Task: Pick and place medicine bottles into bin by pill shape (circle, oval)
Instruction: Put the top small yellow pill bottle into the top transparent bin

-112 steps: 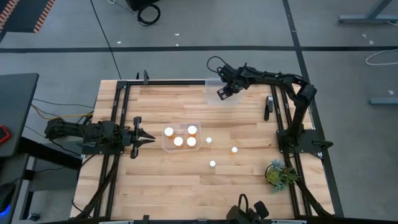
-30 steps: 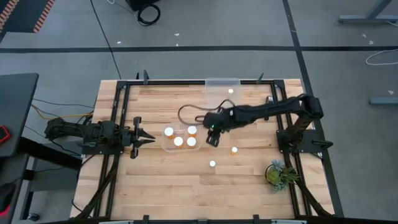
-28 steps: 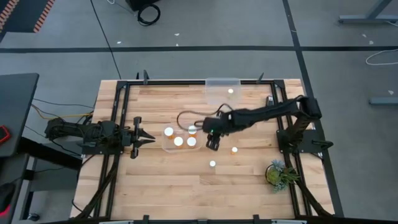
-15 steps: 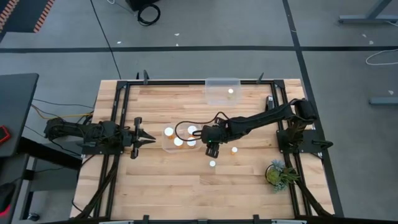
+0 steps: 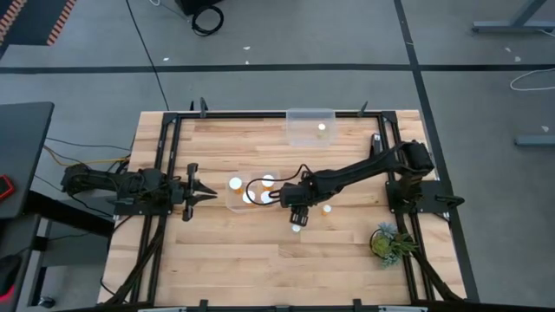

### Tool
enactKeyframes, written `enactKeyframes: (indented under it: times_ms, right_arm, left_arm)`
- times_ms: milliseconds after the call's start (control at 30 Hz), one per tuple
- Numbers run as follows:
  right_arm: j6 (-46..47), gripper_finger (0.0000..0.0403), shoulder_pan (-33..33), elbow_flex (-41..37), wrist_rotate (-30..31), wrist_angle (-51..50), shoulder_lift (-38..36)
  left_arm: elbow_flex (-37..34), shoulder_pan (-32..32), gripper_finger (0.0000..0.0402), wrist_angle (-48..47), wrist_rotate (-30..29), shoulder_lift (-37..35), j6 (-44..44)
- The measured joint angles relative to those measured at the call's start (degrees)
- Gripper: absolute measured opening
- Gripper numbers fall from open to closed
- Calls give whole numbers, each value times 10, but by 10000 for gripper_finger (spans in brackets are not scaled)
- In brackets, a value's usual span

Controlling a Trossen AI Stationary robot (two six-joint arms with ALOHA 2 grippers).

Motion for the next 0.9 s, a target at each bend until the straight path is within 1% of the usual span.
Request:
enactKeyframes:
  times_ms: [133, 333, 467, 700, 800, 900]
  right_arm:
    - [-9, 200, -12, 0, -1, 12, 21]
    - [-14, 200, -28, 0, -7, 24, 18]
    - [-14, 200, -37, 7, -20, 29, 15]
    - [-20, 198, -41, 19, -14, 37, 15]
    - [-20, 187, -43, 19, -13, 33, 15]
    - [-20, 166, -45, 19, -12, 33, 15]
  left_arm:
    - [0, 0, 57, -5, 0, 1, 0]
    - [0, 0, 62, -5, 0, 0, 0]
    - [0, 0, 57, -5, 0, 0, 0]
    - [0, 0, 51, -5, 0, 0, 0]
    - [0, 0, 56, -5, 0, 0, 0]
    - [0, 0, 60, -5, 0, 0, 0]
